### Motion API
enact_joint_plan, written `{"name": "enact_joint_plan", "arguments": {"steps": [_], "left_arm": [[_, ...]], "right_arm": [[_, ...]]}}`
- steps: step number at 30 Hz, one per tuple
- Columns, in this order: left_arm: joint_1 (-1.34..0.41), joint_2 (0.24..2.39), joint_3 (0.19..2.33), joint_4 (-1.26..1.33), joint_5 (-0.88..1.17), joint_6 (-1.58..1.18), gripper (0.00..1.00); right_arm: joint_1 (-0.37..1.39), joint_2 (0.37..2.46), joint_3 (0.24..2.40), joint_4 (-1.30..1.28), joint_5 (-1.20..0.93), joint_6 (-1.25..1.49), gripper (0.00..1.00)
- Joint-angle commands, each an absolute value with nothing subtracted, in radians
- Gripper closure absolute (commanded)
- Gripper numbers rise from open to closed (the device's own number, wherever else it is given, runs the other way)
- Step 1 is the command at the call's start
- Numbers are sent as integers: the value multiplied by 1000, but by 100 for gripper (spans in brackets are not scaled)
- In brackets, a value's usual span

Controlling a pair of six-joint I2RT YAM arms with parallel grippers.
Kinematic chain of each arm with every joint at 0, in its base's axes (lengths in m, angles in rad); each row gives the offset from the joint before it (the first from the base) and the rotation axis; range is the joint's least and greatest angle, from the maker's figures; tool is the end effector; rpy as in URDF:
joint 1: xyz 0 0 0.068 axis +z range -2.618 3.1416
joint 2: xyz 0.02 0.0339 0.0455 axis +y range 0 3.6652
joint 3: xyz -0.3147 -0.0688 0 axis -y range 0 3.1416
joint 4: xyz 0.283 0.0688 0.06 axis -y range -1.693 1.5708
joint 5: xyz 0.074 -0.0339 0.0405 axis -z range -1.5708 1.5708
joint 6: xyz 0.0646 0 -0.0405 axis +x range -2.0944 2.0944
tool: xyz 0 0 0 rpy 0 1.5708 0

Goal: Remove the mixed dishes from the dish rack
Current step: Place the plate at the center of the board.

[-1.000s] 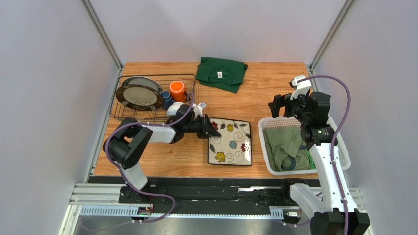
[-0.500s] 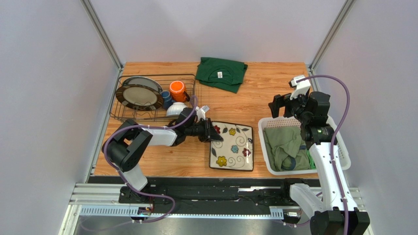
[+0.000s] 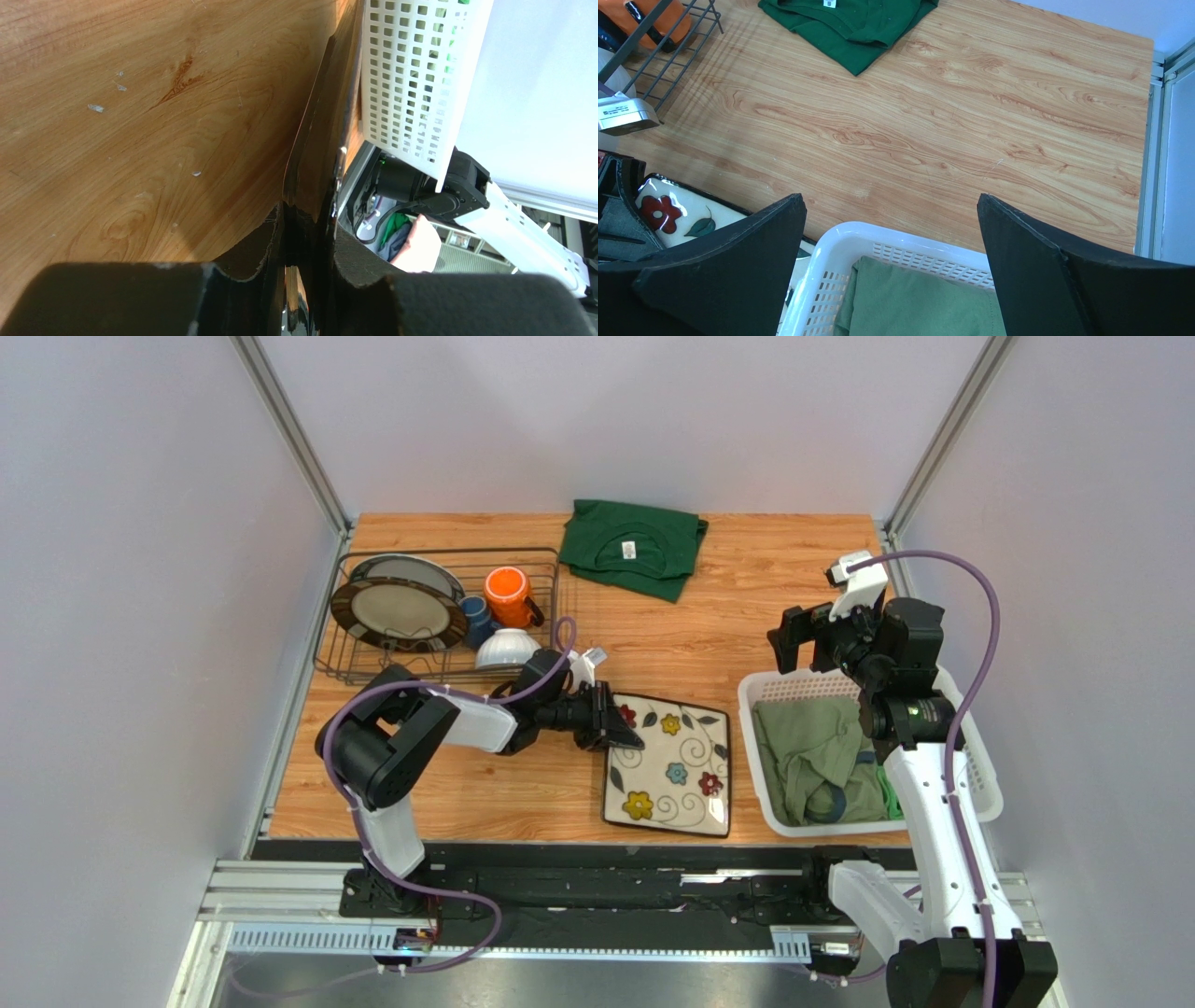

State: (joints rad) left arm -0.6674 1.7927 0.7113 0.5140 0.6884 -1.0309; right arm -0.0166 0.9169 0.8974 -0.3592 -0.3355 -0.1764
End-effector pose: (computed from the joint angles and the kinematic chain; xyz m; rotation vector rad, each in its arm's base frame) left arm 0.2729 -0.2673 0.1323 0.0312 2.5202 -1.6040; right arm 0.2384 0.0173 0.3678 -0.3731 1.8961 0.1981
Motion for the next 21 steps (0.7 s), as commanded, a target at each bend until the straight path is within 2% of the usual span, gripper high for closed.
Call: {"name": "enact_joint_plan", "arguments": {"steps": [1,3,21], "left_arm": [[-672,1787,775,644,758,-1049,100],[-672,1801,785,641,764,-1046,99],[-673,1852,845,531,779,-982,60]], "right_arm": [[-23,913,902,-327,-348,-190,1],[-23,914,904,-327,-348,-190,1],[-23,907,902,-330,-357,-190,1]]}}
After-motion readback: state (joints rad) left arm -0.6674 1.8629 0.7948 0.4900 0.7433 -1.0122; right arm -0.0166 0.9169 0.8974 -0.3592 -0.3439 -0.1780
